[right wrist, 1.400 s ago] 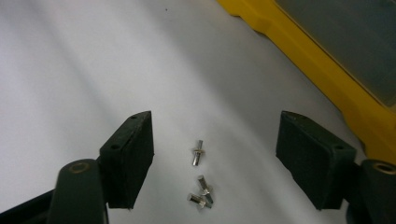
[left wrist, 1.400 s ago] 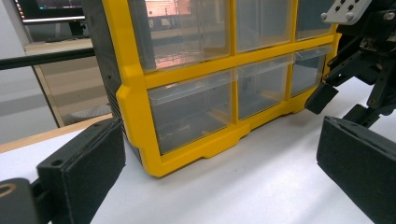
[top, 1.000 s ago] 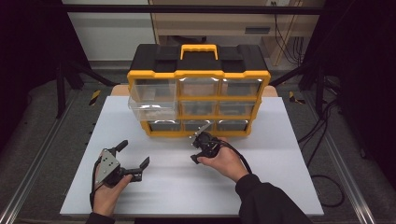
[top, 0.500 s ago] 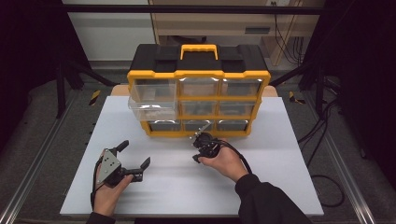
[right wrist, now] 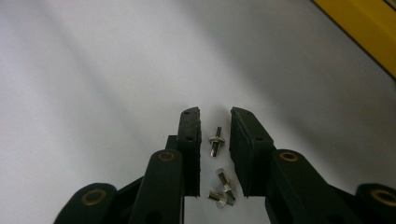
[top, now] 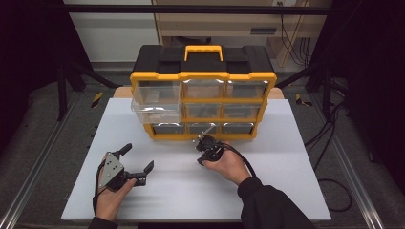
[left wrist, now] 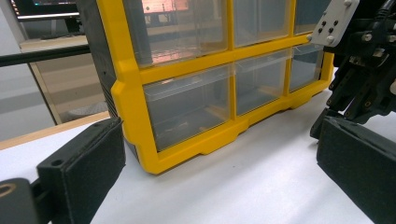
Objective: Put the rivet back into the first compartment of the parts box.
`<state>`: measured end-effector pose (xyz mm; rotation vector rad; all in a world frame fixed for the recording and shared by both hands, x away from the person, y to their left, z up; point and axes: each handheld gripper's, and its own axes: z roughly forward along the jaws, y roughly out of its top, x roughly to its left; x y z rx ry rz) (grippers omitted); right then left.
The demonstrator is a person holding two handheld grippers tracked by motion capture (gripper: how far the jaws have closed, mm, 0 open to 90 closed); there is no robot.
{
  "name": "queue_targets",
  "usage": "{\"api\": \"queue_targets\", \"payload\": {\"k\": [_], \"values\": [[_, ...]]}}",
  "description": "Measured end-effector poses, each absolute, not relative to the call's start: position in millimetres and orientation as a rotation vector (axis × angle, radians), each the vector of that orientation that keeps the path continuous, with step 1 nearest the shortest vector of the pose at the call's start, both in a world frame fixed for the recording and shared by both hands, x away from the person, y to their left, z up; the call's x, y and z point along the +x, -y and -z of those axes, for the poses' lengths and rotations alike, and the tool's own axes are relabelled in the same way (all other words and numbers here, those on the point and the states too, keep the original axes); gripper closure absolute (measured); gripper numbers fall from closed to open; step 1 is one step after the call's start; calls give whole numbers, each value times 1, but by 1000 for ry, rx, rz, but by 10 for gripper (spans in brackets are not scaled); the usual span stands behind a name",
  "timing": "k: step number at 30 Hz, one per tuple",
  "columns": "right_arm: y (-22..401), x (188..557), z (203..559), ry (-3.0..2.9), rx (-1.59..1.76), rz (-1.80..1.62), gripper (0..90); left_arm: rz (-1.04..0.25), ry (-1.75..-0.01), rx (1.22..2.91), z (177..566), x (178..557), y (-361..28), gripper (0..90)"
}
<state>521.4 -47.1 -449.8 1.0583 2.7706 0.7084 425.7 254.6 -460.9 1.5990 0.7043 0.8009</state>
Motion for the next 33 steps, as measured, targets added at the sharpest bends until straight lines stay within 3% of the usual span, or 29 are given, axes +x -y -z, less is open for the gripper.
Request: {"api": "queue_targets", "payload": {"k": [16, 33], "values": [[45, 523, 453, -2767, 1065, -689, 821, -801, -703, 1603, 461, 426, -255, 11], [48, 524, 453, -2774, 1034, -713, 826, -799, -703, 1595, 461, 426, -254, 11]]}}
